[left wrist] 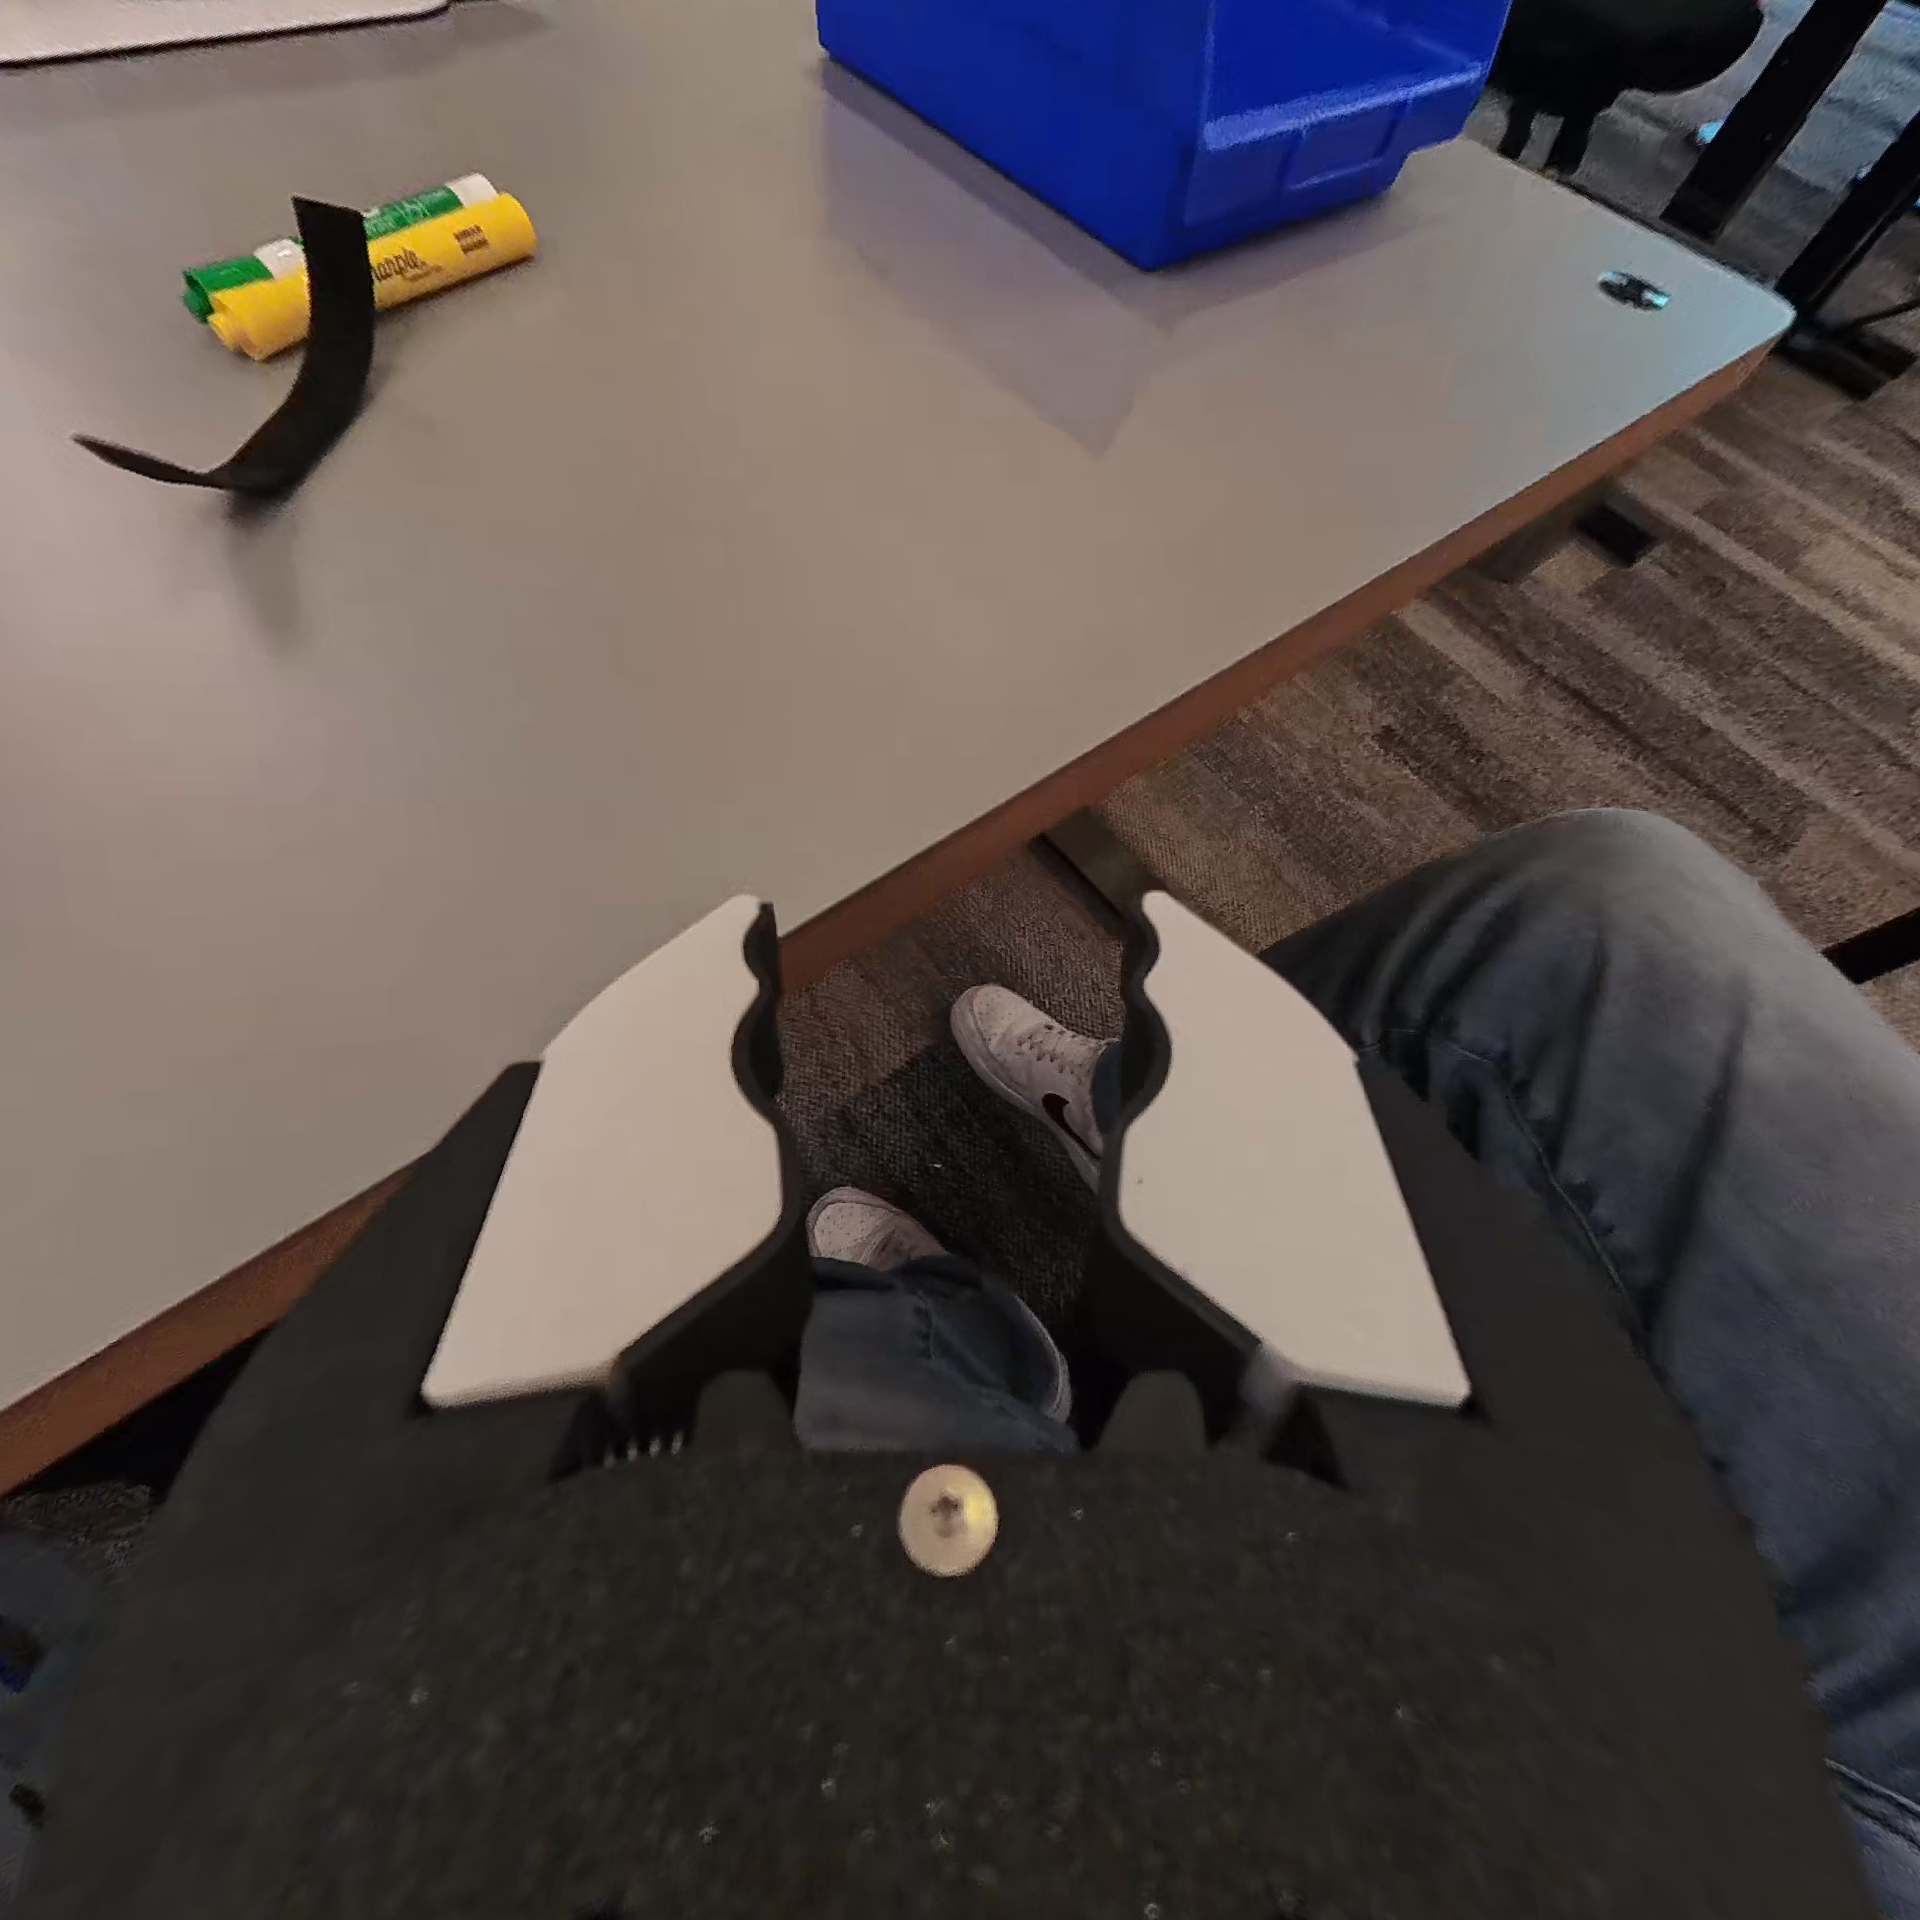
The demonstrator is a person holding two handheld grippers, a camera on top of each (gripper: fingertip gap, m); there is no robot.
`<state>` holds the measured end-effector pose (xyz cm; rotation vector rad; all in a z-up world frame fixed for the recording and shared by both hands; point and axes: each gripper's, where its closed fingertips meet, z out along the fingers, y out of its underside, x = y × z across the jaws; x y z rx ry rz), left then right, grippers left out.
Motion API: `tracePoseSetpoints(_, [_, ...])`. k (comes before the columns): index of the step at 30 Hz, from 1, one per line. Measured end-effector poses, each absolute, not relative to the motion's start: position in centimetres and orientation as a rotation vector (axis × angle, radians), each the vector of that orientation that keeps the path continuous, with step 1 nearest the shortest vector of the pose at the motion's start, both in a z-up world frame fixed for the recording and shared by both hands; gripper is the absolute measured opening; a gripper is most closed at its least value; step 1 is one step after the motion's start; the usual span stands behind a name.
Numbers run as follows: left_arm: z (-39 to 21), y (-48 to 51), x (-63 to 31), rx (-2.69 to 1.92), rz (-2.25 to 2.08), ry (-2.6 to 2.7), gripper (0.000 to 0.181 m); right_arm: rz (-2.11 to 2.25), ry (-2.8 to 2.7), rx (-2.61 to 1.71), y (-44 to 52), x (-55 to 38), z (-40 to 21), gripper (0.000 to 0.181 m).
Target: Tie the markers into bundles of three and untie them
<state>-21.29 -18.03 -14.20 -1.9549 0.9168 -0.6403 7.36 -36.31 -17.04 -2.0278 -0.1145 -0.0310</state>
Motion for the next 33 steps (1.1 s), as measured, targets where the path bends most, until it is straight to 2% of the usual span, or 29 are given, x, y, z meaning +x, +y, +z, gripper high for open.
tracePoseSetpoints(4, [-15.9,-20.9,-18.5,-1.946,-0.669,1.015,0.062,0.04,-0.049,-2.03,-39.4,7.8,-17.0,0.078])
tracePoseSetpoints(7, [-19.8,-24.7,-14.7,-1.936,-0.691,1.198,0.062,0.046,-0.042,-2.025,-42.6,7.4,-16.5,0.077])
tracePoseSetpoints(13, [-36.3,-30.9,-6.6,-2.193,-0.712,1.549,0.05,0.062,-0.078,-2.074,-45.7,6.7,-18.6,0.074])
tracePoseSetpoints(16, [-45.5,-28.4,-3.2,-2.327,-0.584,1.622,0.057,0.064,-0.101,-2.062,-42.0,9.1,-20.9,0.07])
tracePoseSetpoints(19, [-54.3,-23.3,-0.6,-2.378,-0.399,1.625,0.063,-0.007,-0.195,-2.144,-37.7,13.2,-27.2,0.077])
tracePoseSetpoints(25, [-68.9,-12.9,2.8,-2.666,-0.374,1.264,0.074,0.008,-0.034,-2.177,-28.9,21.2,-44.6,0.076])
tracePoseSetpoints(30, [-76.6,-0.6,4.9,-2.567,-0.218,1.2,0.067,0.094,0.183,-2.19,-24.6,24.1,-60.4,0.077])
tracePoseSetpoints(33, [-79.6,8.1,5.3,-2.514,-0.115,1.203,0.067,0.249,0.331,-2.18,-24.8,23.7,-66.9,0.074])
